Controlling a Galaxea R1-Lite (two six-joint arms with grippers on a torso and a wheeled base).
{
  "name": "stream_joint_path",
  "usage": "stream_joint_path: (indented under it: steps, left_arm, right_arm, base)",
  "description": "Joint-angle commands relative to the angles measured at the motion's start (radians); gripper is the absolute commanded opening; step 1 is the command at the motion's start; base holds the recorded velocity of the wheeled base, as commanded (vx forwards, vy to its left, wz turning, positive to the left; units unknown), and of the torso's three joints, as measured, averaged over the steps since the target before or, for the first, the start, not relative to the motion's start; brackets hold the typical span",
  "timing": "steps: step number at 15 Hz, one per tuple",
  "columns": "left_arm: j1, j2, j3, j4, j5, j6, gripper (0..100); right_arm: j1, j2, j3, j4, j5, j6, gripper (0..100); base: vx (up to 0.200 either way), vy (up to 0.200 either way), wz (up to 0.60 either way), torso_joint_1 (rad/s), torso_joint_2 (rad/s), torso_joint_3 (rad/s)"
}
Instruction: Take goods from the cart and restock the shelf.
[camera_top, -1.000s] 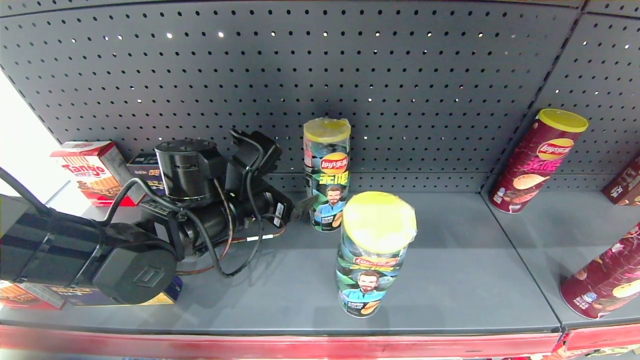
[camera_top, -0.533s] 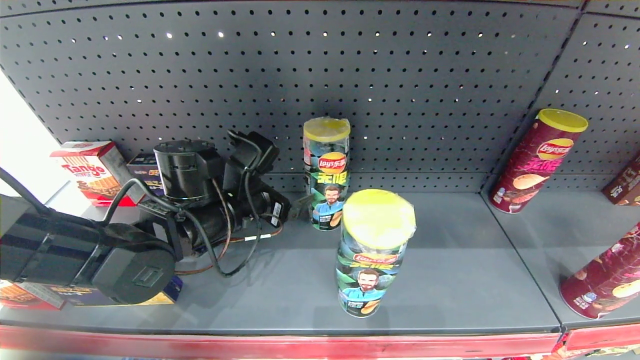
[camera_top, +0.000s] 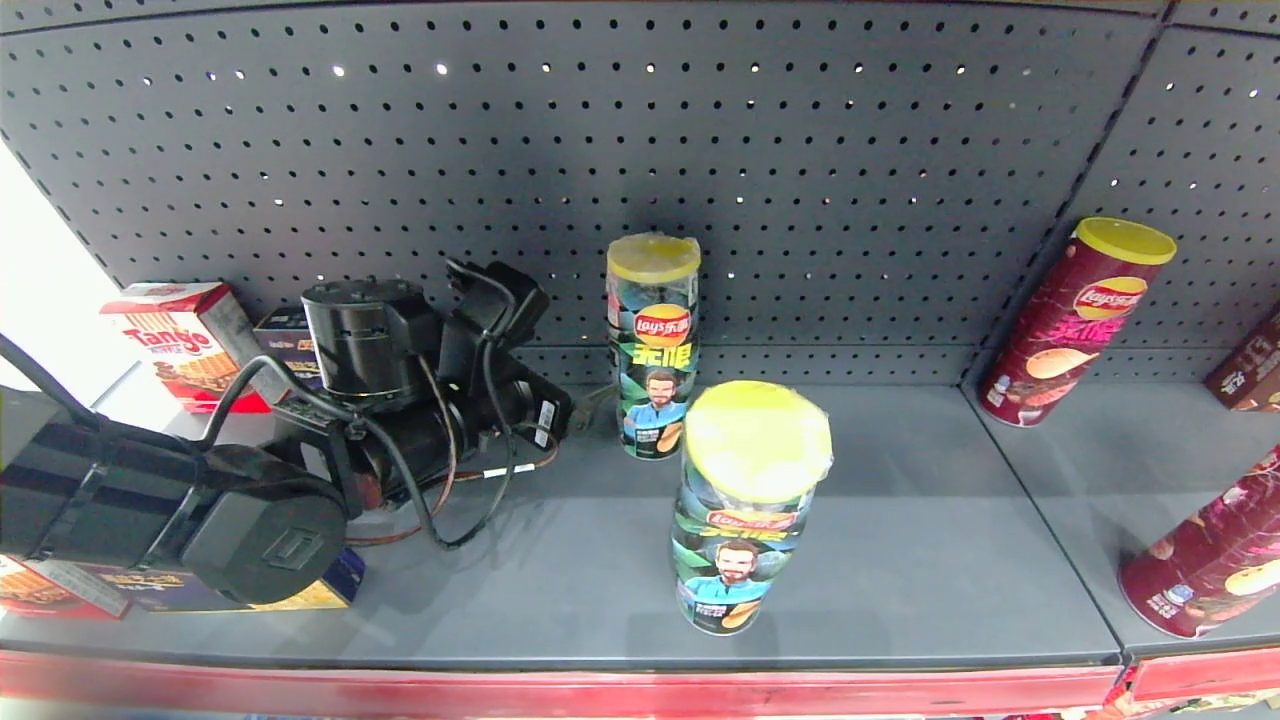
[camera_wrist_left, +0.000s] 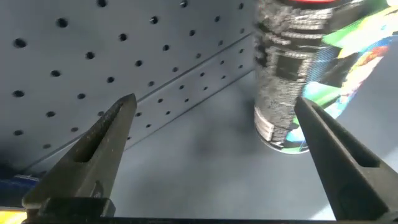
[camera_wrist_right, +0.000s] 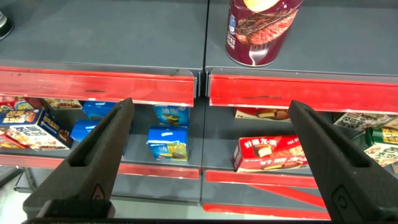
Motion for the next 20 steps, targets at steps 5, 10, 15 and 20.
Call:
stream_joint_path:
  steps: [5,10,15,20]
  left_arm:
    - [0.0,0.003,-0.01,0.004,0.007,-0.012,100]
    - [-0.001,0.02,-0.035,0.006,0.01,-0.012,100]
    - [0.002,-0.031,-0.013,0.035,0.043,-0.003,100]
    - [0.002,-0.009,-0.036,0.041,0.139,0.002,100]
  right_arm:
    - [0.0,0.002,0.0,0.0,0.0,0.0,100]
    - [-0.001,0.002,0.0,0.0,0.0,0.0,100]
    - [0.0,0.002,0.0,0.0,0.0,0.0,100]
    - [-0.001,0.002,0.0,0.0,0.0,0.0,100]
  base:
    - [0.0,0.0,0.0,0.0,0.0,0.0]
    - [0.0,0.0,0.0,0.0,0.0,0.0]
    - [0.0,0.0,0.0,0.0,0.0,0.0]
    - [0.0,0.0,0.0,0.0,0.0,0.0]
